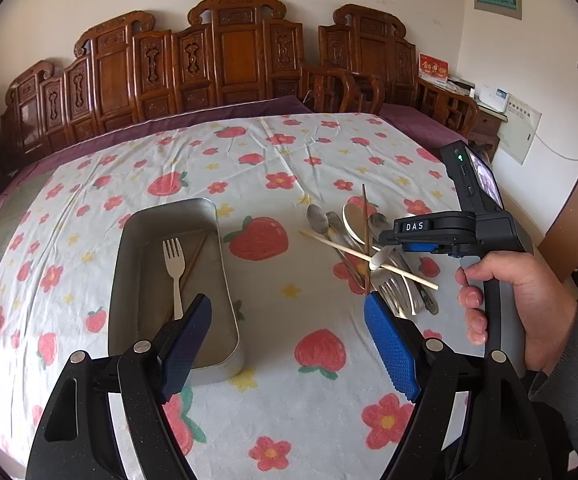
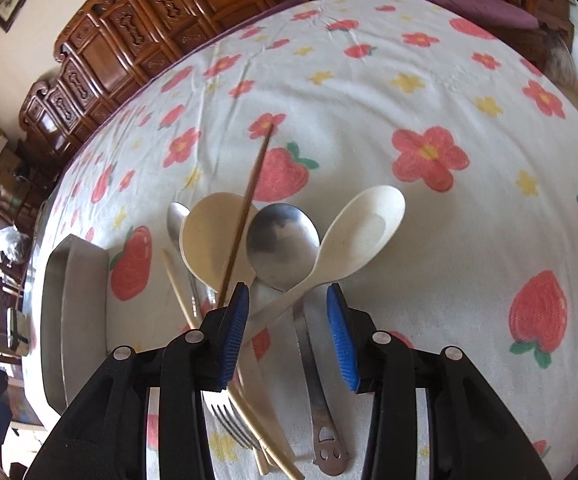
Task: Organize utensils
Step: 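Move the right gripper to the pile and grasp a white plastic spoon, then grasp another wooden chopstick with the left gripper while the right gripper holds the spoon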
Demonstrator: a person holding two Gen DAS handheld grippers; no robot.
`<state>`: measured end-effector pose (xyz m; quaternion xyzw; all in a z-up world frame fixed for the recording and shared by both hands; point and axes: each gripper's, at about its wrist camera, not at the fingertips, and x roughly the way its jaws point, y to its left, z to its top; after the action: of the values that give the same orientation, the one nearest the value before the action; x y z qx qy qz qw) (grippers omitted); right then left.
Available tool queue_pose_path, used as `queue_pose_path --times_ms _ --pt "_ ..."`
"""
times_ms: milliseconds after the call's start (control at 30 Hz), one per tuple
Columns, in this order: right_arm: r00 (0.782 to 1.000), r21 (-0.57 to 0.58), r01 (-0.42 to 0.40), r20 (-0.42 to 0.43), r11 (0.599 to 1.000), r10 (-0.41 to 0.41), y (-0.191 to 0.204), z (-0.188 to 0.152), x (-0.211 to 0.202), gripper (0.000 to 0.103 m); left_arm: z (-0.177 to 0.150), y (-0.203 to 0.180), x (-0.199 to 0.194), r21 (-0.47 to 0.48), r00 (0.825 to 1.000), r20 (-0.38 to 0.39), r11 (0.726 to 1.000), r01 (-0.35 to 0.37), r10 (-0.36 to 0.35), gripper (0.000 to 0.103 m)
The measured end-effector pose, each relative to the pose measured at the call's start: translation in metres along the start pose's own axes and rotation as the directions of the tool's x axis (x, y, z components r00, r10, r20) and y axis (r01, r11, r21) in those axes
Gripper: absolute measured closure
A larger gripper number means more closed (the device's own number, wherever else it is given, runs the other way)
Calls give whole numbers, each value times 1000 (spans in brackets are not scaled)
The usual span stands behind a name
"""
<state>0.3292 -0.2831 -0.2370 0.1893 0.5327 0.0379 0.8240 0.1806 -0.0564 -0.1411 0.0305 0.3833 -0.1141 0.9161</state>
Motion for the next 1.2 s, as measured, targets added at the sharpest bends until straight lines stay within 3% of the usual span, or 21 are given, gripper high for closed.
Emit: queue_pose_path --times_ms 100,633,1000,1200 --pt "1000 4 -4 -5 1000 4 -1 2 1 60 -1 1 1 3 1000 -4 1000 -3 4 28" --pt "1000 -11 18 -2 1000 -18 -13 7 -3 95 -7 -5 7 20 999 -33 1000 -17 18 28" --pt "1000 -110 6 29 994 -2 -24 -9 -46 95 -8 -24 37 -4 996 -91 1000 12 -13 28" --pt "995 -161 91 40 983 -86 -43 -14 -59 95 0 -44 56 5 995 -102 1000 22 -21 28"
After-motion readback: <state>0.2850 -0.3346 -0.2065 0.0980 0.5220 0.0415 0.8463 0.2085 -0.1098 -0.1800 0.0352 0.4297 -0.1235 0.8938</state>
